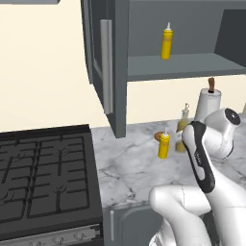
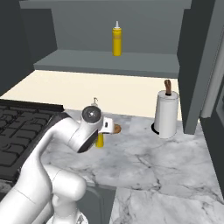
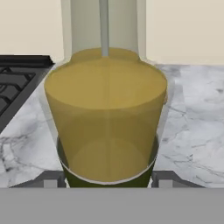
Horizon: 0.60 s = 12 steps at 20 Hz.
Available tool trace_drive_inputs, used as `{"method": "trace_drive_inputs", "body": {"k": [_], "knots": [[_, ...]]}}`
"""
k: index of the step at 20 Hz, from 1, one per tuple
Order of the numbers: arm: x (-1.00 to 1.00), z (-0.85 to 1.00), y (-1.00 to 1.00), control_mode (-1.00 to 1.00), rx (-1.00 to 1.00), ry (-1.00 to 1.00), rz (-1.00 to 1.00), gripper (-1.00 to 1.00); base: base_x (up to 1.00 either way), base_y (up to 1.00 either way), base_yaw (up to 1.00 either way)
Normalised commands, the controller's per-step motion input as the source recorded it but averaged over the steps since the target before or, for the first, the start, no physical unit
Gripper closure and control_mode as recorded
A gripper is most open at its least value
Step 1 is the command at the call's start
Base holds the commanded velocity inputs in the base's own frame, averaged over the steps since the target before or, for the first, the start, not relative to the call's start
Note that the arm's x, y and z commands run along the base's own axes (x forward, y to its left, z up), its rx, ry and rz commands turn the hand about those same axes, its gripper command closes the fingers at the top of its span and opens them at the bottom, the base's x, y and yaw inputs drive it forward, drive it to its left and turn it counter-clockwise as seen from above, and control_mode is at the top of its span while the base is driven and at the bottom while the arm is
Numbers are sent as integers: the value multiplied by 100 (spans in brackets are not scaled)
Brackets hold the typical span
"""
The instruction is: Pick the oil and vinegar bottle and mustard from the counter and place them in the cabinet.
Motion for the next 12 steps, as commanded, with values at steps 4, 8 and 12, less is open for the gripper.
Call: {"method": "trace_drive_inputs", "body": {"k": [4,8,12], "knots": [[-23,66,0,-100,-5,-12,-9,100,0,0,0],[-22,67,0,-100,-7,-13,-10,100,0,0,0],[-16,69,-1,-100,-7,-13,-10,100,0,0,0]]}}
